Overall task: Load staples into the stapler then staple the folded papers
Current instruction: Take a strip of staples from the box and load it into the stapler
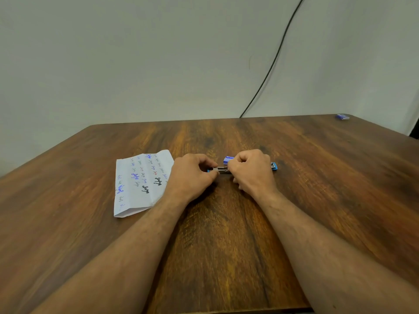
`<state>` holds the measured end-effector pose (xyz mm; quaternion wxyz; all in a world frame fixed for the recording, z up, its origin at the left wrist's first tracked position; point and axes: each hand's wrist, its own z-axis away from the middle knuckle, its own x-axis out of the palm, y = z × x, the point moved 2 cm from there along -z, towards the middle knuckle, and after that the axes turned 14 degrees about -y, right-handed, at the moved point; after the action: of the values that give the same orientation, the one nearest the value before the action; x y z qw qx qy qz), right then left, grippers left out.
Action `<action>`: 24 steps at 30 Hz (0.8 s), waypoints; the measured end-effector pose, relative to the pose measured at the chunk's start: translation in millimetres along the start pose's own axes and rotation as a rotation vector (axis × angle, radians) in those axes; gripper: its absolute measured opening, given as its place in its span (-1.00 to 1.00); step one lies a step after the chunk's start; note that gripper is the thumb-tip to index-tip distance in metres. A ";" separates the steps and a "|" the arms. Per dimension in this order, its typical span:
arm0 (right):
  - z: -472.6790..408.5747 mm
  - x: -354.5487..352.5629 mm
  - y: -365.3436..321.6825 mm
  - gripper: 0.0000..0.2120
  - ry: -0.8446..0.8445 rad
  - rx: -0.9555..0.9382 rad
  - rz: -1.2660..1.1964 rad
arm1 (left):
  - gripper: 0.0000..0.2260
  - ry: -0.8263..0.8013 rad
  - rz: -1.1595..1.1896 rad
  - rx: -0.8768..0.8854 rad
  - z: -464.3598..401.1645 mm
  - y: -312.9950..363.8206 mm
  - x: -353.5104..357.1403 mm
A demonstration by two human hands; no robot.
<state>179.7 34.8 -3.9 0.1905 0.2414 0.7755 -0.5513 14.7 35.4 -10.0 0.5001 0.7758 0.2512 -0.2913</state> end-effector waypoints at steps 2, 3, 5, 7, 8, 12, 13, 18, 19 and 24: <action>0.4 -0.3 -1.7 -0.77 -0.019 0.008 -0.032 | -0.92 0.000 0.015 0.004 -0.5 -1.1 -0.8; 0.2 -0.5 -2.4 -0.77 -0.032 0.017 -0.040 | -0.92 0.000 0.020 0.006 -0.6 -1.6 -1.1; -0.1 -1.5 -2.7 -0.71 -0.050 0.036 -0.055 | -0.90 -0.001 0.029 0.016 -0.4 -1.8 -1.4; 0.4 -2.2 -3.1 -0.66 -0.057 0.044 -0.078 | -0.89 -0.001 0.039 0.023 0.0 -1.3 -1.7; 0.9 -2.8 -3.0 -0.65 -0.059 0.049 -0.090 | -0.89 0.001 0.042 0.026 0.2 -0.8 -1.8; 0.8 -4.1 -1.7 -0.63 -0.070 0.069 -0.117 | -0.90 0.001 0.052 0.032 1.4 0.0 -2.8; 0.5 -4.2 -1.3 -0.62 -0.070 0.071 -0.122 | -0.90 -0.003 0.055 0.033 1.5 0.2 -3.2; 0.3 -2.3 -0.8 -0.57 -0.064 0.071 -0.132 | -0.88 -0.006 0.071 0.031 2.1 1.0 -3.3; 0.1 -2.0 -0.6 -0.57 -0.063 0.070 -0.132 | -0.88 -0.009 0.068 0.029 2.0 1.1 -3.2; 0.5 -1.9 2.1 -0.64 -0.072 0.062 -0.134 | -0.88 -0.003 0.073 0.026 1.6 0.7 -2.7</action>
<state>182.5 34.5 -4.6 0.1736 0.1747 0.7652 -0.5949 12.9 33.4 -8.2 0.5006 0.7904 0.2182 -0.2775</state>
